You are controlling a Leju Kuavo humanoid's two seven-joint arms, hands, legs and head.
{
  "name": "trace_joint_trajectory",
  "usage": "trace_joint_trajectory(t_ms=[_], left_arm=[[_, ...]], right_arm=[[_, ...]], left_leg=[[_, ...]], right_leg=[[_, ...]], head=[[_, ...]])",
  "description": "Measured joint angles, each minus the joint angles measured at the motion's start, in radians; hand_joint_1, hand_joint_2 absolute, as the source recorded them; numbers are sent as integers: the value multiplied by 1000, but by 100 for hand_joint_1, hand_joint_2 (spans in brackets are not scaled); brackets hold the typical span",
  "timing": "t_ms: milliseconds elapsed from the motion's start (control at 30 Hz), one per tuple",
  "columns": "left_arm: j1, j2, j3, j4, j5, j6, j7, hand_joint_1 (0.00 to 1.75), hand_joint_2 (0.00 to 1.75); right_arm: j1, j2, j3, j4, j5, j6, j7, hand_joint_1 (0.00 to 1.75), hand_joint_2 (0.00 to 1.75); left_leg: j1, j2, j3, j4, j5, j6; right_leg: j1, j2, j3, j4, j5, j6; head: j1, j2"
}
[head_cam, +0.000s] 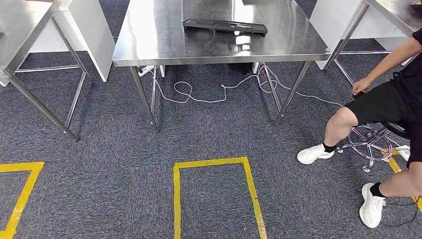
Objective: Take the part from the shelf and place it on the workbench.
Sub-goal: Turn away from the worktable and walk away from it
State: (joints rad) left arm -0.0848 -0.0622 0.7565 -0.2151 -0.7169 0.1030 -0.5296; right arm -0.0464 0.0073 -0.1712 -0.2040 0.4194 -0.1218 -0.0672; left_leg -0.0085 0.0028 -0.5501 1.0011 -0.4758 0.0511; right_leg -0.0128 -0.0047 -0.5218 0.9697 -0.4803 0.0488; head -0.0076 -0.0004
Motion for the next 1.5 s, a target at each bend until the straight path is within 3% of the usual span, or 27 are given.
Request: trace_joint_trajectory(t_ms=[67, 167, 233, 267, 300, 367, 433, 533, 600, 667, 700, 733, 767, 833, 900, 933, 967, 1033, 1100, 1167, 1233, 1267, 1300, 1333, 1400, 1467, 1500], left_arm=[[-2, -1, 0, 0, -4, 0, 0, 0, 0], [-3, -1, 0, 0, -7, 2, 0, 0, 0], [-3, -1, 0, 1, -7, 3, 0, 0, 0], [-3, -2, 0, 2, -6, 4, 0, 0, 0], [-3, -2, 0, 2, -5, 5, 0, 0, 0], [-2, -3, 0, 3, -4, 8, 0, 0, 0], [-2, -2, 0, 3, -1, 10, 0, 0, 0], [-2, -3, 0, 3, 2, 11, 0, 0, 0], [-2, -4, 0, 3, 2, 11, 0, 0, 0], [1, -4, 0, 3, 2, 11, 0, 0, 0], [2, -3, 0, 3, 2, 11, 0, 0, 0], [3, -3, 0, 3, 2, 11, 1, 0, 0], [3, -3, 0, 3, 2, 11, 1, 0, 0], [3, -3, 0, 3, 2, 11, 1, 0, 0], [3, -2, 0, 3, 2, 12, 0, 0, 0], [3, -1, 0, 3, 2, 13, 0, 0, 0], [3, -1, 0, 3, 2, 14, -1, 0, 0], [1, -2, 0, 3, 2, 20, -4, 0, 0], [1, -5, 0, 3, 2, 24, -6, 0, 0], [5, -6, 1, 3, 2, 26, -6, 0, 0], [10, -6, 1, 4, 2, 27, -6, 0, 0], [11, -7, 1, 5, 2, 27, -6, 0, 0], [12, -7, 1, 5, 2, 27, -6, 0, 0], [12, -8, 1, 5, 2, 27, -6, 0, 0], [12, -9, 1, 6, 1, 27, -6, 0, 0], [12, -9, 1, 6, 1, 28, -6, 0, 0], [11, -9, 1, 6, 1, 30, -6, 0, 0]], right_arm=[[0, 0, 0, 1, 0, 1, 2, 0, 0], [0, 2, 0, 3, 2, 2, 5, 0, 0], [2, 2, 0, 5, 7, 5, 11, 0, 0], [4, 2, 0, 6, 9, 7, 15, 0, 0], [4, 1, 0, 6, 12, 9, 18, 0, 0], [3, 2, 0, 7, 16, 12, 23, 0, 0], [-1, 4, 0, 7, 17, 13, 26, 0, 0], [1, 6, 0, 9, 17, 13, 31, 0, 0], [1, 7, 0, 10, 17, 13, 34, 0, 0], [0, 9, 0, 10, 17, 13, 35, 0, 0], [0, 11, 0, 10, 17, 13, 36, 0, 0], [1, 12, 0, 10, 18, 13, 36, 0, 0], [2, 13, 0, 11, 18, 13, 36, 0, 0], [3, 14, 0, 11, 18, 13, 36, 0, 0], [-1, 15, 0, 11, 17, 13, 36, 0, 0], [-3, 16, 0, 11, 18, 13, 36, 0, 0], [-4, 16, 0, 11, 19, 14, 37, 0, 0], [-1, 15, 0, 11, 23, 14, 40, 0, 0], [1, 12, 0, 12, 28, 14, 44, 0, 0], [-1, 11, 0, 12, 30, 14, 48, 0, 0], [-2, 10, 0, 12, 30, 14, 50, 0, 0], [0, 9, 0, 12, 30, 14, 50, 0, 0], [1, 8, 0, 12, 30, 14, 51, 0, 0], [2, 7, 0, 12, 31, 14, 51, 0, 0], [-1, 6, 0, 12, 31, 14, 51, 0, 0], [-4, 6, 0, 12, 33, 14, 52, 0, 0], [-4, 6, 0, 12, 35, 14, 54, 0, 0]], left_leg=[[7, 8, -2, -8, 9, 12], [11, 26, -10, -12, 16, 20], [11, 40, -16, -12, 19, 17], [12, 47, -18, -12, 21, 15], [13, 55, -19, -11, 22, 12], [13, 72, -18, -9, 23, 2], [10, 87, -15, -7, 21, -13], [17, 102, -9, -3, 17, -34], [25, 66, -24, 39, -22, -47], [28, 16, -71, 155, -98, -53], [28, 5, -98, 222, -129, -53], [28, 0, -117, 269, -142, -53], [28, -2, -119, 280, -136, -51], [28, -16, -71, 189, -75, -42], [29, -63, -10, 63, -27, -31], [28, -80, 7, 27, -19, -27], [26, -86, 12, 13, -20, -24], [23, -65, 13, 3, -15, -17], [25, -39, 17, -11, -6, -6], [25, -8, 17, -18, -2, 1], [24, 25, 14, -18, -1, 2], [24, 40, 13, -18, -2, 2], [25, 53, 13, -17, -2, 1], [27, 66, 14, -17, -2, -1], [24, 90, 18, -14, -6, -11], [18, 111, 22, -11, -9, -24], [17, 121, 25, -11, -10, -31]], right_leg=[[-1, 2, -16, 32, -20, 1], [-3, 2, -99, 210, -113, -9], [-5, 2, -138, 300, -145, -3], [-6, 1, -127, 288, -136, 6], [-8, -2, -95, 235, -114, 15], [-11, -36, -13, 83, -60, 27], [-9, -62, 22, 5, -31, 14], [-6, -40, 16, 4, -21, -19], [-10, -21, 17, 2, -11, -37], [-8, -1, 12, 4, -3, -50], [-5, 10, 8, 5, -1, -53], [-2, 23, 5, 7, 0, -54], [0, 36, 3, 9, 0, -55], [3, 63, 3, 14, 0, -54], [6, 88, -1, 18, 1, -52], [6, 100, -6, 20, 3, -48], [6, 111, -13, 21, 5, -43], [4, 125, -27, 23, 9, -31], [6, 91, -51, 57, -9, -25], [5, 40, -105, 162, -61, -28], [-1, 23, -159, 275, -105, -25], [-5, 18, -163, 293, -106, -17], [-9, 12, -148, 272, -94, -6], [-13, 1, -113, 214, -70, 5], [-14, -47, -33, 75, -25, 17], [-8, -71, -5, 14, -6, 8], [-4, -61, -10, 14, -3, 1]], head=[[2, 0], [9, 0], [9, 0], [10, 0], [9, 0], [10, 0], [8, 0], [6, 0], [6, 0], [6, 0], [6, 0], [6, 0], [6, 0], [6, 0], [7, 0], [7, 0], [7, 0], [6, 0], [9, 0], [15, 0], [17, 0], [17, 0], [18, 0], [18, 0], [22, 0], [20, 0], [19, 0]])
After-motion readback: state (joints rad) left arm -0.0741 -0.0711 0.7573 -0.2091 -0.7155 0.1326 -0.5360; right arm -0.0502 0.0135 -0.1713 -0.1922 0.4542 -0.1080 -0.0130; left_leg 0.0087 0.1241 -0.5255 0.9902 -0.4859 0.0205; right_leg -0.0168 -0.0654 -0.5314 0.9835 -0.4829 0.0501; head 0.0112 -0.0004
